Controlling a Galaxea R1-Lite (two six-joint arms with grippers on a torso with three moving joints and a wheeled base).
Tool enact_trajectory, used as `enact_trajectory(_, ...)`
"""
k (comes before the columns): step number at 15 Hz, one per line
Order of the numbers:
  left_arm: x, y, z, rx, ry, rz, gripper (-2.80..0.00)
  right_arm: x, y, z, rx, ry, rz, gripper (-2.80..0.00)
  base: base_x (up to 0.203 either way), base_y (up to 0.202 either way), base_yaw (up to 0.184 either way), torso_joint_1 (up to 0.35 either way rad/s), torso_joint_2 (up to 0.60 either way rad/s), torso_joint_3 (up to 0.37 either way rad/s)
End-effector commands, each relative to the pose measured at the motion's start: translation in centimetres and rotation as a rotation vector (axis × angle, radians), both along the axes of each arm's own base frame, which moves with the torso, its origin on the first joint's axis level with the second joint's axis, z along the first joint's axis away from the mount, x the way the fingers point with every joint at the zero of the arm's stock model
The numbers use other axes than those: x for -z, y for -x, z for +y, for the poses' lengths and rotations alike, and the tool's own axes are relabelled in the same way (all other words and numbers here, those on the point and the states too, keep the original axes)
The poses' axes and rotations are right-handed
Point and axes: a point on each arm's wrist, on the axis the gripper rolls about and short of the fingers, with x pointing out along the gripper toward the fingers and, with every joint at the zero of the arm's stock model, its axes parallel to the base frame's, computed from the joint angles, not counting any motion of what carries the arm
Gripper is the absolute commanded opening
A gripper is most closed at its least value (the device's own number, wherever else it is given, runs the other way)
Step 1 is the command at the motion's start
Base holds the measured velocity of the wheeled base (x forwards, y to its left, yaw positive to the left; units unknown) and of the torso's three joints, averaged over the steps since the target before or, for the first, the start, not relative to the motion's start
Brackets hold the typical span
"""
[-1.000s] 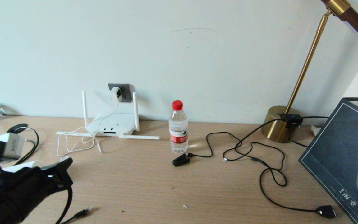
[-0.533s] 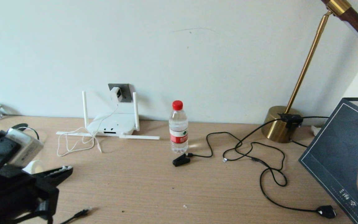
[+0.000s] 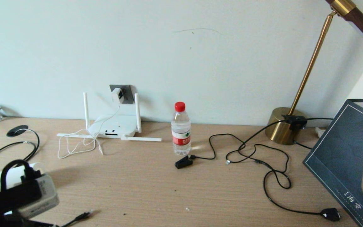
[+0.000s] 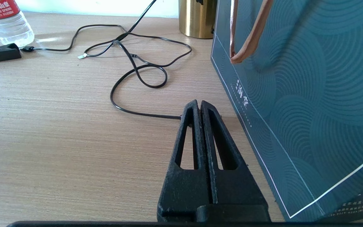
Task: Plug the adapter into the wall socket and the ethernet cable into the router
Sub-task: Pick up cable
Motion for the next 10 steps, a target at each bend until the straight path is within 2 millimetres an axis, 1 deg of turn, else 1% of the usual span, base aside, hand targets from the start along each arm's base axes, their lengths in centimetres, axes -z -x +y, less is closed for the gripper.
enact_trajectory(1,0.7,-1.2,-0.2,0.004,-0.002,0.067,0.00,0.0,0.0,0.0,-0.001,0.000,0.001,-2.80,0.000,0.000,0.000,0.000,0.00,0.000)
enact_trajectory(3,1.3,-2.5,-0.1,-0.001,-0.022,0.110,0.00,0.0,0.0,0.0,-0.001,0.000,0.003,-2.80,0.000,0.000,0.000,0.000,0.00,0.000)
enact_trajectory(6,2.6,-5.5,1.3,-0.020,-0.077,0.137,0.00,0.0,0.0,0.0,-0.001,0.000,0.002,-2.80,0.000,0.000,0.000,0.000,0.00,0.000)
enact_trajectory(10,4.5,-8.1,2.5,0.021,-0.132,0.220,0.00,0.0,0.0,0.0,0.000,0.000,0.003,-2.80,0.000,0.000,0.000,0.000,0.00,0.000)
